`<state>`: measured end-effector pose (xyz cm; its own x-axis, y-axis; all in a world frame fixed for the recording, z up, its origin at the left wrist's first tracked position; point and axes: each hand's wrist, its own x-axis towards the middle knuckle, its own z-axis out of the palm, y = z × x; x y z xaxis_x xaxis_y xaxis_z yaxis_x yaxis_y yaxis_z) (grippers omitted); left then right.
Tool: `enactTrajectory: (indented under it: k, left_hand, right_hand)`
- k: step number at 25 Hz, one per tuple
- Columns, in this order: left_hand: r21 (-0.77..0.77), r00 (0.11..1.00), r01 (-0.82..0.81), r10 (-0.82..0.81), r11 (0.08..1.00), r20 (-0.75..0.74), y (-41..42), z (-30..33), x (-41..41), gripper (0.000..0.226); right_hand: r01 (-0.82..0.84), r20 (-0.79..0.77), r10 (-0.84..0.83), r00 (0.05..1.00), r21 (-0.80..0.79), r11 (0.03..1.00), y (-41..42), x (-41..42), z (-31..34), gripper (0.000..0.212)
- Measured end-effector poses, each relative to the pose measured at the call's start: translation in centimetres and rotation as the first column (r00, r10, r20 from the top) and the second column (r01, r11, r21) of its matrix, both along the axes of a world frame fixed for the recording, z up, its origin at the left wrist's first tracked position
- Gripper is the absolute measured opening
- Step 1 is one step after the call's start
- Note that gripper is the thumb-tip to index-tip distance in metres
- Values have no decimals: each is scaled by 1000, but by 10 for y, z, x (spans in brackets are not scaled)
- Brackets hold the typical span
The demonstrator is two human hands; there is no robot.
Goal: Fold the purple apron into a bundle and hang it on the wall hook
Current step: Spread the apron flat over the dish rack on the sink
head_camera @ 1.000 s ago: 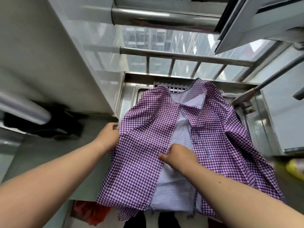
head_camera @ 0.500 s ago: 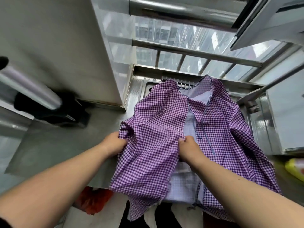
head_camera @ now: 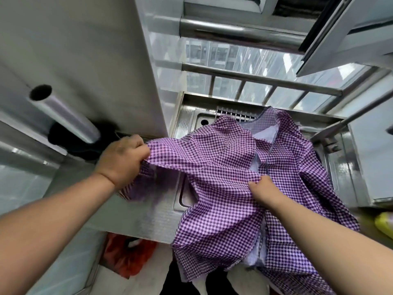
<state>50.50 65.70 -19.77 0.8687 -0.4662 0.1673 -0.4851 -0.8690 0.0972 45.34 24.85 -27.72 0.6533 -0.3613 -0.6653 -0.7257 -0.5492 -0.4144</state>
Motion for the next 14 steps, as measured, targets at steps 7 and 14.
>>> enactTrajectory:
  k: [7, 14]
  left_hand:
    - [377, 632, -36, 313, 926, -709, -11, -32, -9, 34]
    - [501, 492, -406, 644, 765, -585, 8, -90, 8, 103]
  right_hand:
    - [-157, -81, 150, 985, -94, 983, -5, -7, -4, 47]
    - [-169, -84, 161, 983, -94, 981, -14, -22, -13, 48]
